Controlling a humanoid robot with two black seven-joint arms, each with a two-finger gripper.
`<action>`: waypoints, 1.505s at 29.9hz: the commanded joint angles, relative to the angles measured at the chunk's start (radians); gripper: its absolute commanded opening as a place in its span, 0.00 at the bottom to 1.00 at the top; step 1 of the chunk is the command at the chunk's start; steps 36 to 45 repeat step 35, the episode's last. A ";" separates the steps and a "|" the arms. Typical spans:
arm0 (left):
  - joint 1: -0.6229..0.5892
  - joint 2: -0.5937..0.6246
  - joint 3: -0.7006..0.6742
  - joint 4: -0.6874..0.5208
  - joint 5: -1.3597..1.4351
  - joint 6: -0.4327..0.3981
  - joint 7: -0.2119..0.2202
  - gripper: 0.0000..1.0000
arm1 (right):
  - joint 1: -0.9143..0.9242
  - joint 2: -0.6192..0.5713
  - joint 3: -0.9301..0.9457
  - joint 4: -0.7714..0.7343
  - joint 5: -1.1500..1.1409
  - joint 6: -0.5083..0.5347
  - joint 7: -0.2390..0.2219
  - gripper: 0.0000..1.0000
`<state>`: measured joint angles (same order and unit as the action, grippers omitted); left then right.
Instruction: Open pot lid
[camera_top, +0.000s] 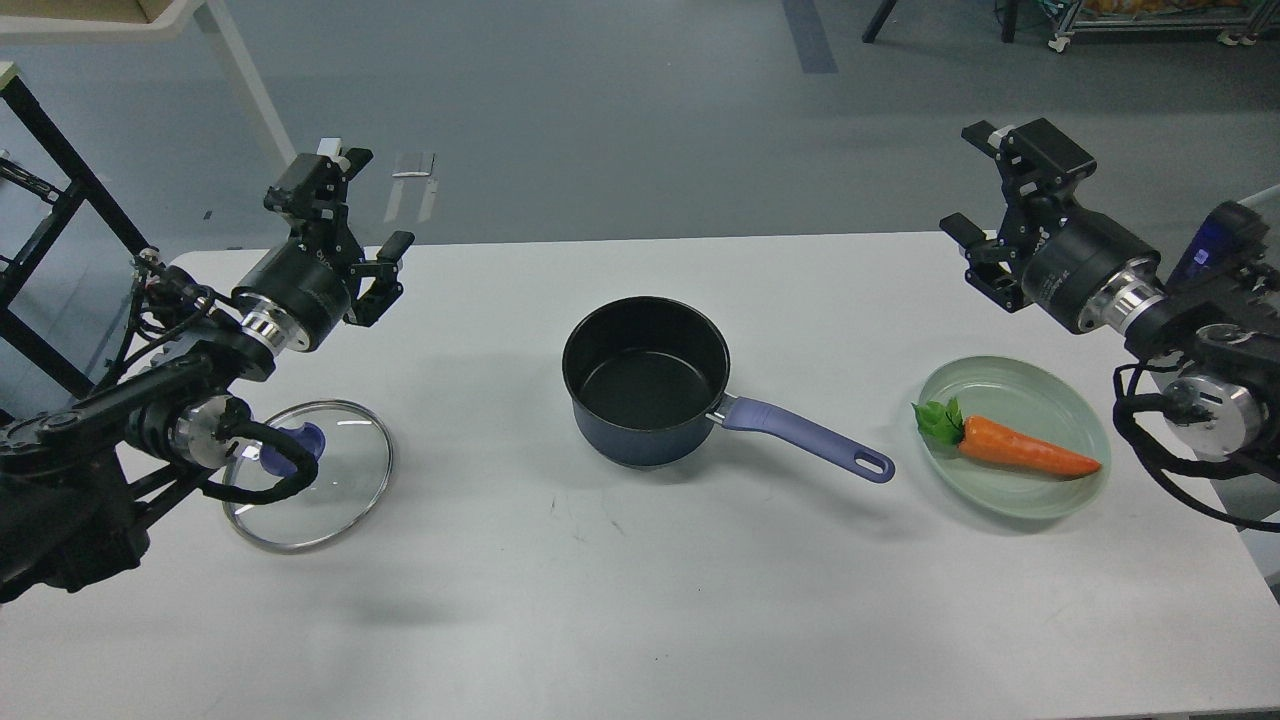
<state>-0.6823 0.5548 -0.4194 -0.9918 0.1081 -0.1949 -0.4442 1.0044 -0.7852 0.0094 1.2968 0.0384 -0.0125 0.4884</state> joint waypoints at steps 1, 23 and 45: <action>0.058 -0.035 -0.103 0.007 -0.019 -0.052 0.067 0.99 | -0.082 0.046 0.088 -0.017 0.054 0.124 0.000 0.99; 0.170 -0.164 -0.320 0.030 -0.025 -0.181 0.084 0.99 | -0.213 0.129 0.195 -0.195 0.117 0.391 0.000 1.00; 0.205 -0.151 -0.323 0.018 -0.027 -0.172 0.053 0.99 | -0.233 0.147 0.216 -0.191 0.106 0.390 0.000 1.00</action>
